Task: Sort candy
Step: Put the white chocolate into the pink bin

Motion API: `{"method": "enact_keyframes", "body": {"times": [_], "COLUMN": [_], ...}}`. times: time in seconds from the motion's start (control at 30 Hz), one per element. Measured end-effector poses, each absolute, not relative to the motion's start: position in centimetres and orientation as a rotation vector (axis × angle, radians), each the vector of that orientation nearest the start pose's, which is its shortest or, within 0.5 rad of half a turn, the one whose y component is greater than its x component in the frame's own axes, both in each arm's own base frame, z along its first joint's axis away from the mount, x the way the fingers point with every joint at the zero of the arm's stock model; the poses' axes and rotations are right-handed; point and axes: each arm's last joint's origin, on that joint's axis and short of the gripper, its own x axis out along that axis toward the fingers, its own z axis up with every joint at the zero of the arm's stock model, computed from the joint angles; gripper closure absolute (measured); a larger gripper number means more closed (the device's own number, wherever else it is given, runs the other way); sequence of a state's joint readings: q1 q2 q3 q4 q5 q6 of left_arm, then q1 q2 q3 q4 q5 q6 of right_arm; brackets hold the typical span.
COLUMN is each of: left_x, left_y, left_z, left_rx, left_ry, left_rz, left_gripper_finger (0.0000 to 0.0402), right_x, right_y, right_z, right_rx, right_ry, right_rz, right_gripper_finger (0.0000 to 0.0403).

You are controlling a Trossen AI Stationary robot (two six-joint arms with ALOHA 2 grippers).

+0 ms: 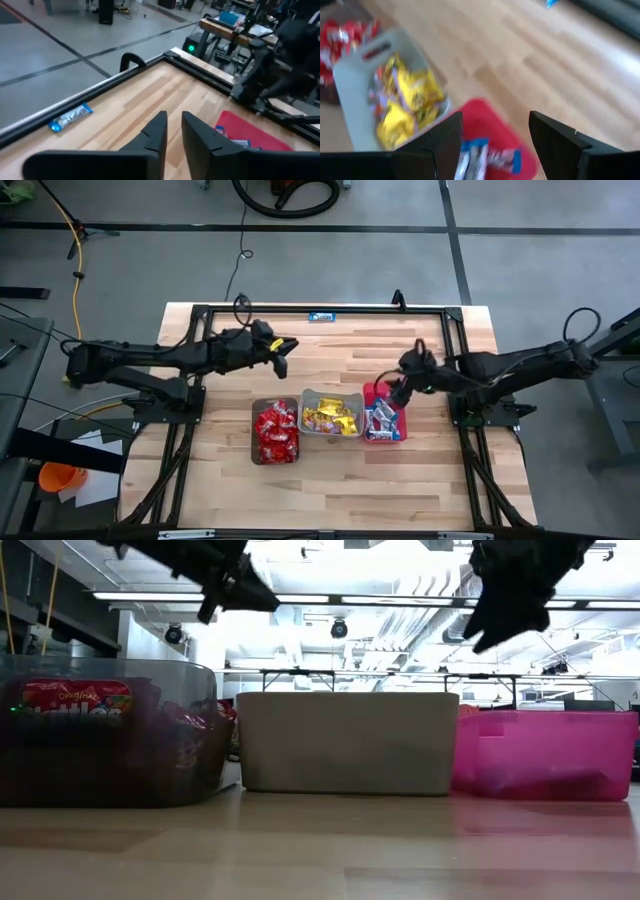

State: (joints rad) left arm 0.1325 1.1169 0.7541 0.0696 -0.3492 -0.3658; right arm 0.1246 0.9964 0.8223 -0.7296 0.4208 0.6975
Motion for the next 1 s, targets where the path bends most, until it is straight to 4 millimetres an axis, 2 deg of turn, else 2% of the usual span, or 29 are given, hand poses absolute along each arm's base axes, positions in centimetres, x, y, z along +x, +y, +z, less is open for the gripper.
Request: {"method": "enact_keyframes", "body": {"times": [0.17, 0.3, 0.43, 0.53, 0.67, 0.8, 0.87, 1.0], "left_x": [26.5, 28.1, 29.6, 30.5, 31.8, 32.3, 32.4, 32.4], "left_y": [4.2, 6.0, 10.0, 14.6, 21.3, 26.5, 28.1, 29.4], "left_z": [29.8, 31.3, 32.3, 32.0, 29.4, 24.7, 22.0, 17.8], "left_rx": [-0.263, -0.259, -0.278, -0.324, -0.479, -0.694, -0.800, -0.883], "left_ry": [0.252, 0.304, 0.409, 0.482, 0.547, 0.622, 0.656, 0.745], "left_rz": [0.567, 0.679, 0.807, 0.891, 0.739, 0.685, 0.677, 0.690], "left_gripper_finger": [0.0319, 0.0287, 0.0269, 0.0271, 0.0294, 0.0357, 0.0389, 0.0395], "right_x": [18.2, 18.3, 18.5, 18.6, 18.6, 18.5, 18.4, 18.4], "right_y": [-0.6, -2.1, -3.3, -4.0, -4.7, -5.3, -5.4, -5.4], "right_z": [28.3, 29.0, 29.5, 29.9, 30.1, 30.1, 30.1, 30.1], "right_rx": [0.342, 0.357, 0.391, 0.430, 0.496, 0.588, 0.626, 0.694], "right_ry": [0.613, 0.529, 0.453, 0.399, 0.348, 0.309, 0.293, 0.261], "right_rz": [-0.576, -0.626, -0.670, -0.697, -0.735, -0.779, -0.793, -0.816], "right_gripper_finger": [0.0180, 0.0180, 0.0180, 0.0180, 0.0180, 0.0180, 0.0180, 0.0180]}}
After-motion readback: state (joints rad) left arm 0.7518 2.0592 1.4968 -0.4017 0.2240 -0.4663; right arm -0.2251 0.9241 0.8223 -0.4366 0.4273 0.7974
